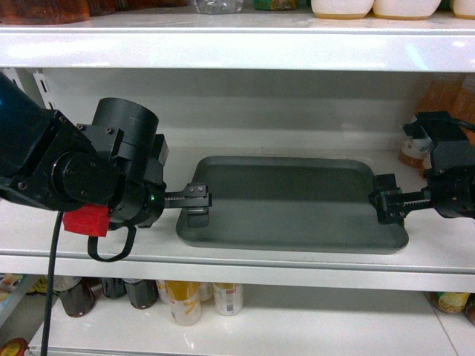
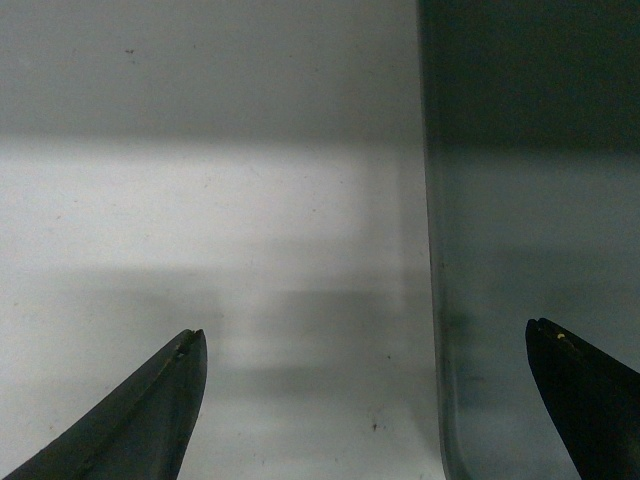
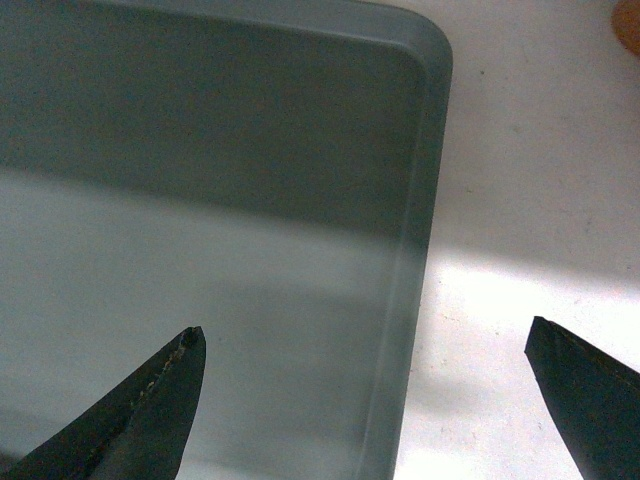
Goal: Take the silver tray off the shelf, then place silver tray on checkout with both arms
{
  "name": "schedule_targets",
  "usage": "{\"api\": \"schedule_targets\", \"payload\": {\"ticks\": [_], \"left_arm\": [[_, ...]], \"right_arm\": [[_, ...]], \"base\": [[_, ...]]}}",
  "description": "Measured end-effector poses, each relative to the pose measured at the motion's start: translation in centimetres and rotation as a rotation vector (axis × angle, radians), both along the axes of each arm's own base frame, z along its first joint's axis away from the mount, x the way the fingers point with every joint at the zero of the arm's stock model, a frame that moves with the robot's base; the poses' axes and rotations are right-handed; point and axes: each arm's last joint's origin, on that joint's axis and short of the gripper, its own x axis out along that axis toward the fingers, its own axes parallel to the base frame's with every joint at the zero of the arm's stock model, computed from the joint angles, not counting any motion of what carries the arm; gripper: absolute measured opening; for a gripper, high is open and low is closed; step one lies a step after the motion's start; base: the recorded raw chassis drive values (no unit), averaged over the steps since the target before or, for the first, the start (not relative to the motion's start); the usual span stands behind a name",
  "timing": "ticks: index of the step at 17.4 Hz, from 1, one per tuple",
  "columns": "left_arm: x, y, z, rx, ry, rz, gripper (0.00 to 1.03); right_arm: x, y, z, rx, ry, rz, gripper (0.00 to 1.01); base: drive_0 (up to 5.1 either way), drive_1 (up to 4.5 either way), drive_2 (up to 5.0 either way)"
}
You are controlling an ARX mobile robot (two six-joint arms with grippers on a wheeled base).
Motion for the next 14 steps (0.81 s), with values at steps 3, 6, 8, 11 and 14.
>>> {"api": "schedule_targets", "payload": {"ticks": [3, 6, 8, 11, 14], "left_arm": [[1.5, -0.3, -0.7, 0.002, 0.029, 0.012, 0.98], [2.7, -0.8, -1.0, 0.014, 0.037, 0.015, 0.98], [3.2, -1.1, -1.1, 0.014, 0.034, 0.008, 0.98], [3.5, -1.7, -1.5, 0.002, 0.031, 0.0, 0.98], [3.7, -2.1, -1.8, -0.016, 0.039, 0.002, 0.98]], "right_arm": [[2.3, 0.3, -0.5, -0.034, 0.037, -0.033, 0.98], [3.9, 0.2, -1.4, -0.061, 0.094, -0.094, 0.98], [4.0, 0.1, -2.0, -0.073, 0.12, -0.112, 0.98], [4.0, 0.1, -3.3, -0.079, 0.176, -0.124, 0.98], [4.0, 0.1, -3.3, -0.074, 0.182, -0.127, 0.94]], "base": [[0.0, 0.0, 0.0], [0.0, 0.0, 0.0], [0.0, 0.0, 0.0], [0.0, 0.0, 0.0], [0.0, 0.0, 0.0]]}}
